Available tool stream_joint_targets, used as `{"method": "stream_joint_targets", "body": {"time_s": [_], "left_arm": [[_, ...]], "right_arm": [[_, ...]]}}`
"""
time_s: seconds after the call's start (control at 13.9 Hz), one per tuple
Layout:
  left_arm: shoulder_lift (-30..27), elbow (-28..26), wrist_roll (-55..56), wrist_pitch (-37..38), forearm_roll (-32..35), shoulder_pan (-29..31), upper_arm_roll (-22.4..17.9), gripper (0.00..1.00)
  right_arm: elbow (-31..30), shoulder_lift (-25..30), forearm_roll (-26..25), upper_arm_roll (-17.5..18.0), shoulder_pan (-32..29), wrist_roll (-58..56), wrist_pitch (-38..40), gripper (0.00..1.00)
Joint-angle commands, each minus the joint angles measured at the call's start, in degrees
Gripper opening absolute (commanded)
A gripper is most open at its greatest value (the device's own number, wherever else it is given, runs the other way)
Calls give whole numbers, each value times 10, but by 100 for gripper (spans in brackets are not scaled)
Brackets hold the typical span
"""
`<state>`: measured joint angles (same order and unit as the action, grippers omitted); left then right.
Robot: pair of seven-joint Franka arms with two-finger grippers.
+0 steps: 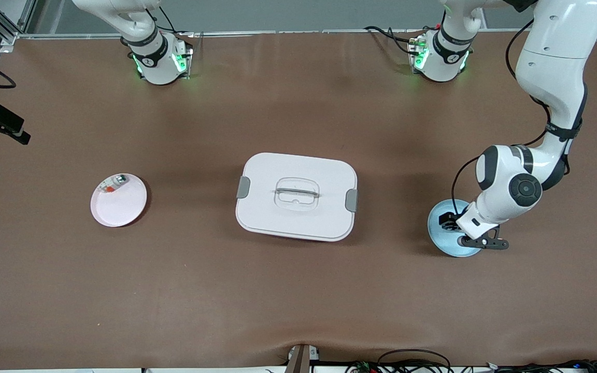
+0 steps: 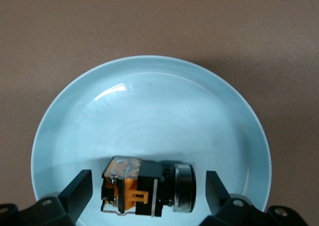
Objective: Transfer orange switch to right arm and place
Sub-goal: 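Close the left gripper on the orange switch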
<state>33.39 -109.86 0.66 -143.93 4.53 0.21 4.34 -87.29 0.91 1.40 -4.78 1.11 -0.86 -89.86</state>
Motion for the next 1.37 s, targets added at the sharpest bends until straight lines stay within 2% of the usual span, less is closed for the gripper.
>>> {"method": "stream_joint_targets", "body": {"time_s": [0.0, 0.14, 0.22, 0.36, 0.43, 0.65, 0.93, 1.29], "left_arm": [[6, 0, -13, -6, 11, 0, 0, 89], [6, 0, -23, -6, 11, 2, 1, 73], [9, 0, -23, -6, 10, 1, 0, 58], [11, 2, -22, -6, 10, 1, 1, 15], [5, 2, -23, -5, 10, 1, 1, 0], [-33, 4, -25, 11, 10, 6, 3, 0], [-82, 49, -21, 128, -7, 6, 15, 0], [-114, 129, 1, 264, -105, 5, 38, 0]], "right_arm": [[13, -6, -5, 7, -9, -5, 7, 100], [13, -6, -5, 7, -9, -5, 8, 100], [13, -6, -5, 8, -9, -5, 8, 100], [12, -6, -5, 8, -9, -5, 8, 100], [13, -6, -5, 7, -9, -5, 8, 100], [13, -5, -5, 7, -9, -5, 8, 100], [13, -6, -5, 7, -11, -4, 8, 100], [13, -5, -5, 7, -10, -3, 9, 100]]}}
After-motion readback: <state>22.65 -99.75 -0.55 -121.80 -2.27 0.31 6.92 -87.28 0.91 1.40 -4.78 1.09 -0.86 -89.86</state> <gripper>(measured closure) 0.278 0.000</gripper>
